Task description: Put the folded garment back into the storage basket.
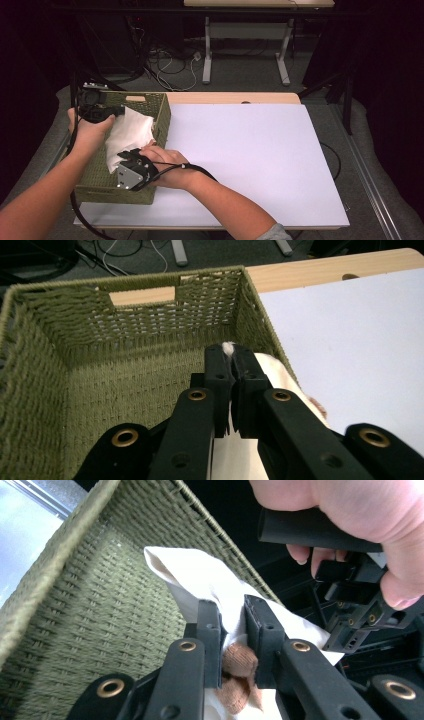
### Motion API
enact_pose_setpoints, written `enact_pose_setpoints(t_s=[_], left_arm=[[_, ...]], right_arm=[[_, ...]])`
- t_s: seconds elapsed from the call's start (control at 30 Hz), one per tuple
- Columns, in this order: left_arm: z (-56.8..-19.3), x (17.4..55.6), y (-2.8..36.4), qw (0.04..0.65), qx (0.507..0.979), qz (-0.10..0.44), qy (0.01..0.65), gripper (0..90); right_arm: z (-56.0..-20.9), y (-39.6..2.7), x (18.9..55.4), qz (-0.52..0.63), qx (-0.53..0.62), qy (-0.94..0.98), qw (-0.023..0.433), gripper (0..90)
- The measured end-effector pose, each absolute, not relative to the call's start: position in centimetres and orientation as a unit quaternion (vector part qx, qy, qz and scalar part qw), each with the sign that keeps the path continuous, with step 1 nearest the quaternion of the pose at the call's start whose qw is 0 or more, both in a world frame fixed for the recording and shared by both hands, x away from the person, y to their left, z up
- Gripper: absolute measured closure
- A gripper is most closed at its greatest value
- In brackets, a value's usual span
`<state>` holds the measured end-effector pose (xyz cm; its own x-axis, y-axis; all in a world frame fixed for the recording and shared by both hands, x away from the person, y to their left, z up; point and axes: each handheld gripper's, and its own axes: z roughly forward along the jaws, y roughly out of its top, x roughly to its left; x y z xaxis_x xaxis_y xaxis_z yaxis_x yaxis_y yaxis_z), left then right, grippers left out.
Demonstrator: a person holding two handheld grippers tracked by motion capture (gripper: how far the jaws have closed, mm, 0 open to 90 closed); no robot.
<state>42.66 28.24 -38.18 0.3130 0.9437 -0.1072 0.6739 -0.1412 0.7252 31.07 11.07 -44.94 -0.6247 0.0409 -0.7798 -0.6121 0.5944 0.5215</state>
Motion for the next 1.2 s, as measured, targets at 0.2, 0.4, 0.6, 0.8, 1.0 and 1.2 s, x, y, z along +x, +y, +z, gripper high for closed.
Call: enact_pose_setpoints(t_s=[0.2, 0.4, 0.6, 0.8, 1.0, 1.2], left_arm=[[-39.4, 43.4, 28.0, 0.345, 0.733, 0.185, 0.556, 86.8], [-40.2, 44.6, 27.7, 0.335, 0.739, 0.172, 0.559, 86.8], [-40.9, 45.7, 27.9, 0.330, 0.737, 0.175, 0.563, 86.8], [-41.0, 46.6, 28.0, 0.331, 0.736, 0.170, 0.566, 86.8], [-41.1, 47.4, 28.0, 0.324, 0.739, 0.175, 0.564, 86.8], [-41.6, 48.1, 28.0, 0.319, 0.736, 0.171, 0.572, 86.8]], right_arm=[[-45.8, 11.4, 31.7, 0.408, -0.173, 0.809, 0.386, 78.8], [-46.8, 11.7, 32.4, 0.408, -0.161, 0.818, 0.372, 78.8], [-47.4, 12.1, 33.0, 0.404, -0.157, 0.823, 0.367, 78.7], [-47.8, 12.3, 33.6, 0.411, -0.138, 0.827, 0.357, 78.7], [-48.0, 12.6, 33.7, 0.410, -0.136, 0.833, 0.345, 78.7], [-48.1, 12.7, 33.9, 0.404, -0.137, 0.841, 0.334, 78.7]])
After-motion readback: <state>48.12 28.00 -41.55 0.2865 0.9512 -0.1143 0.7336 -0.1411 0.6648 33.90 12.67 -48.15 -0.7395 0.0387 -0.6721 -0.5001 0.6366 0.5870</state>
